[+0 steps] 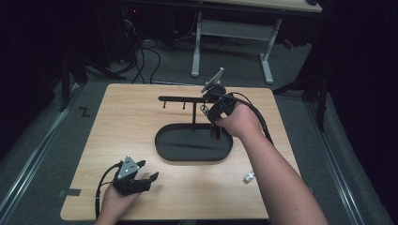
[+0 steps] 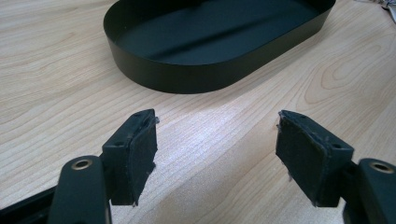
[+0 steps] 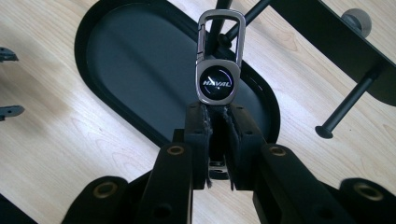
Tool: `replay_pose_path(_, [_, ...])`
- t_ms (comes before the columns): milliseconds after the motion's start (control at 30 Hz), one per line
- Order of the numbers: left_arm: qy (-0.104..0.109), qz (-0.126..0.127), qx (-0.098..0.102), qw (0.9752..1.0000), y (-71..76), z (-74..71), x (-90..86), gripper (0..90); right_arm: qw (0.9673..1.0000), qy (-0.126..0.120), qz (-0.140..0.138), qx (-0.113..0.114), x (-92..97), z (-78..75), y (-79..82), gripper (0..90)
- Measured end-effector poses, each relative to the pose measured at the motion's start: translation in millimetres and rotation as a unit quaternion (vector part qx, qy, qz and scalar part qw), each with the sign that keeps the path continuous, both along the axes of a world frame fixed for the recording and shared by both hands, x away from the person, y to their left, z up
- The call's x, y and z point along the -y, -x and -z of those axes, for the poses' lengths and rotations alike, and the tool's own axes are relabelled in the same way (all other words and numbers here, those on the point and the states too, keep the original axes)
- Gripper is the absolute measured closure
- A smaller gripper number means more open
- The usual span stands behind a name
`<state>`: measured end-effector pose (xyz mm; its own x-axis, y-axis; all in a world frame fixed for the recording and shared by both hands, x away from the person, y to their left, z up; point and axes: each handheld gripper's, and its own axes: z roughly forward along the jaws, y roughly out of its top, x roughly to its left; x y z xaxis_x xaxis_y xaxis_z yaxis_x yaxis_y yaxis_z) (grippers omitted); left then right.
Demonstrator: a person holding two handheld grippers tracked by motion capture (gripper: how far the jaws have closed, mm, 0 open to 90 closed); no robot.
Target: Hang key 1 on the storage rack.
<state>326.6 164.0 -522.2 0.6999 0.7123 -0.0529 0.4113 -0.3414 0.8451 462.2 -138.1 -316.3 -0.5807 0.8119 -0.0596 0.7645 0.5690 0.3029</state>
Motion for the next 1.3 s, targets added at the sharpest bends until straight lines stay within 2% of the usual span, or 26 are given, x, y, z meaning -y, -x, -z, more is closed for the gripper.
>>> replay_pose_path(33, [0.000,0.000,0.000,1.0000,0.0,0.0,0.0,29.6,1.0000,0.002,-0.006,0.002,0.8,0.9,-1.5,80.6])
replay_pose_path(267, [0.001,0.000,0.001,1.0000,-0.1,0.8,1.4,29.6,1.0000,0.001,0.000,0.001,2.9,6.9,-6.2,80.6])
replay_pose_path(300, [0.000,0.000,0.001,1.0000,0.0,0.7,1.4,29.6,0.9999,-0.002,0.009,-0.004,2.1,9.4,-6.0,80.5])
replay_pose_path(500, [-0.001,0.001,0.001,1.0000,0.4,0.9,1.2,29.6,1.0000,-0.002,0.006,-0.001,2.0,20.9,-11.4,80.5])
replay_pose_path(933, [-0.001,0.001,-0.002,1.0000,0.8,1.3,0.0,29.6,0.9996,-0.015,0.023,0.009,0.2,33.0,-24.7,80.0])
replay_pose_path(1067, [-0.001,0.001,-0.003,1.0000,0.8,1.5,-0.2,29.6,0.9993,-0.020,0.030,0.009,-0.1,35.6,-25.5,79.7])
replay_pose_path(1167, [-0.001,0.001,-0.002,1.0000,0.7,1.7,0.3,29.6,0.9995,-0.015,0.027,0.003,0.3,38.7,-25.8,79.4])
replay_pose_path(1300, [-0.001,0.002,-0.003,1.0000,0.2,1.8,1.2,29.6,0.9994,-0.022,0.026,0.005,0.7,40.5,-24.6,79.4])
